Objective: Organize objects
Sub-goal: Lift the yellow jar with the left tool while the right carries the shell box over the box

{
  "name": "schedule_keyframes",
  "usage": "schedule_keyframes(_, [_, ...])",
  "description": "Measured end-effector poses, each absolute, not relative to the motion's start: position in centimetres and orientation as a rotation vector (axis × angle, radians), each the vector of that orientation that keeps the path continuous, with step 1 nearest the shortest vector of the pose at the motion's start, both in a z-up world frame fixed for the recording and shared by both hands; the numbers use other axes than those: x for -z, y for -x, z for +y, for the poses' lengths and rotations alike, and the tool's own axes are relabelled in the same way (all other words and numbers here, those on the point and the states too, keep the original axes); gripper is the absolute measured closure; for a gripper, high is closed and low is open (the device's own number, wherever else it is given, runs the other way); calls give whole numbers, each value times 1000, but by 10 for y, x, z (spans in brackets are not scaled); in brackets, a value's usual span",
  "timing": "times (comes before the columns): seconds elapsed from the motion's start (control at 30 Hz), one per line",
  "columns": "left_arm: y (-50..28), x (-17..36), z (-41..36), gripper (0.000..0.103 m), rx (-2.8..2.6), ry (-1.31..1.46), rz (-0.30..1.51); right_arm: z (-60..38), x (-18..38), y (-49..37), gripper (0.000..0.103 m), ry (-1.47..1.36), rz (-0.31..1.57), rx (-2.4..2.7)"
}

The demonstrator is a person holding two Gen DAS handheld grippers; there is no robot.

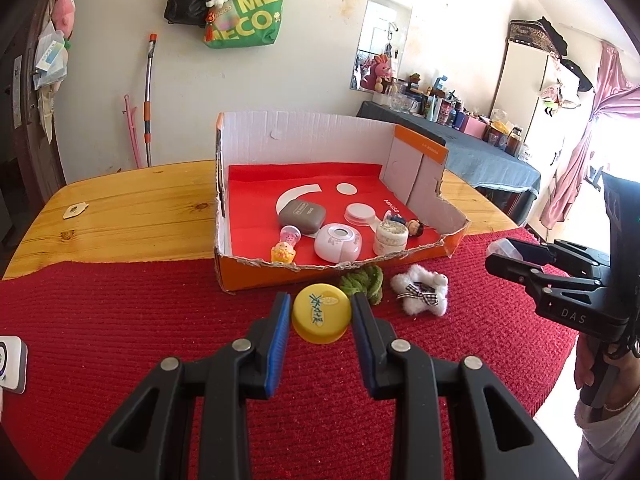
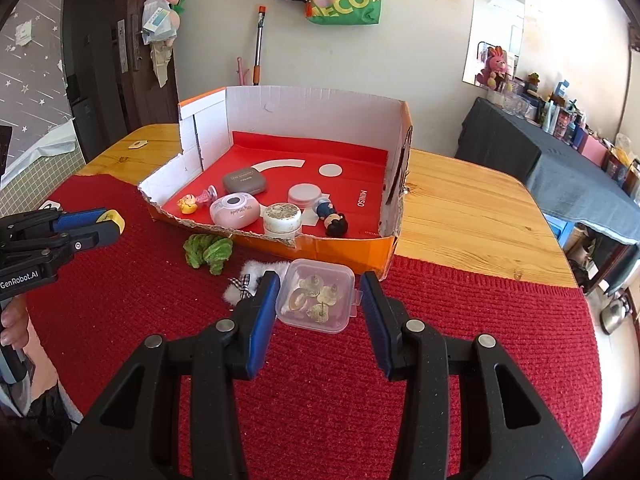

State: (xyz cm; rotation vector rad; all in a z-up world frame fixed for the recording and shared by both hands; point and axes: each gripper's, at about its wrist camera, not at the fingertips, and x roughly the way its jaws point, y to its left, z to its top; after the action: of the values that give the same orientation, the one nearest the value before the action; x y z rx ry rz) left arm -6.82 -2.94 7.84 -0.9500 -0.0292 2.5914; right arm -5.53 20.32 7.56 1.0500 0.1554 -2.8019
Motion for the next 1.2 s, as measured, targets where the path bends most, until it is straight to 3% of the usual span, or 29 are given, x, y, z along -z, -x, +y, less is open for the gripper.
schedule_keyframes(0.53, [104,-107,-16,71,-2554,945,-28,188,-97,92,63,-1044,148,2742])
schedule_keyframes(0.87, [201,-123,18,71,-2516,1054,106,174,-113,187,63,-1161,259,2698])
schedule_keyframes(1.2, [288,-89,39,71,-2496,1271,204,162,-83,273,63,-1377,363,2626])
